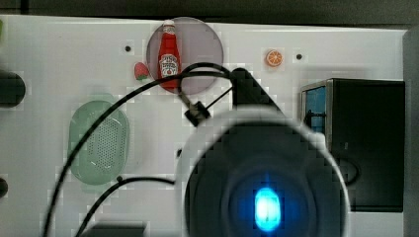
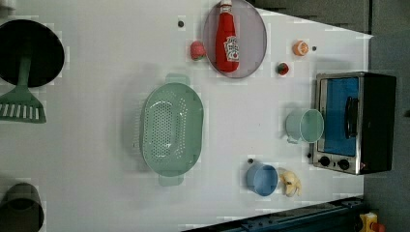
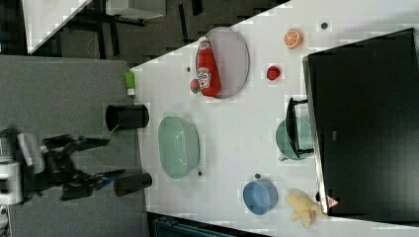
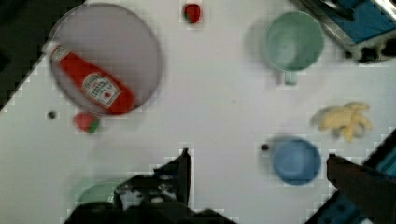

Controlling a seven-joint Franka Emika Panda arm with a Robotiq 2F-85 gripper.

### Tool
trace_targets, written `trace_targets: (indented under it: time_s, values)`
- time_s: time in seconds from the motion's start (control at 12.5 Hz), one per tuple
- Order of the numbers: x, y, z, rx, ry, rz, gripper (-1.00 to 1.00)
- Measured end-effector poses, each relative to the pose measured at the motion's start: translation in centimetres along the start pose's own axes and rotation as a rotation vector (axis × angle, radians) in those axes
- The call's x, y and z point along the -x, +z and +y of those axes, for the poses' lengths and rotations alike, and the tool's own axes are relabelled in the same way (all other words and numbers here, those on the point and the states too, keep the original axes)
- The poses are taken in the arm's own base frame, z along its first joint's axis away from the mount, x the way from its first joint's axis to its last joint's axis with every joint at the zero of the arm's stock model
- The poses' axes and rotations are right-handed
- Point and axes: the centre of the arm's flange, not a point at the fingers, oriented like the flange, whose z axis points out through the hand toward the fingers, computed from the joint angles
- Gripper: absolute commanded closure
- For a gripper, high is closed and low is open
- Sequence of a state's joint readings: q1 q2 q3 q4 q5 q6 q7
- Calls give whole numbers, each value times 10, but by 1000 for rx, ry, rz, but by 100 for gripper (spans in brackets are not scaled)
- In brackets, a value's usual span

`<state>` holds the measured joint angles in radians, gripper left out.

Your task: Drag strainer left to right.

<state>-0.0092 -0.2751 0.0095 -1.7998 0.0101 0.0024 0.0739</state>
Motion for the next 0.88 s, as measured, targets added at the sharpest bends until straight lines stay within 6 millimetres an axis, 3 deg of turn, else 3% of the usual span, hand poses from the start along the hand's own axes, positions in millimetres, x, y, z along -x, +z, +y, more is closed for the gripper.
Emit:
trace_targets:
  time_s: [0.16,0.32,0.56,0.88]
  values:
    - [24,-18,-25,-25,-43,48,-100]
    - [65,-3,-65,-10,-65,46,-100]
    - [145,62,-130,66,-25,-5,-100]
    - [229,154,-182,90,186,-51,-100]
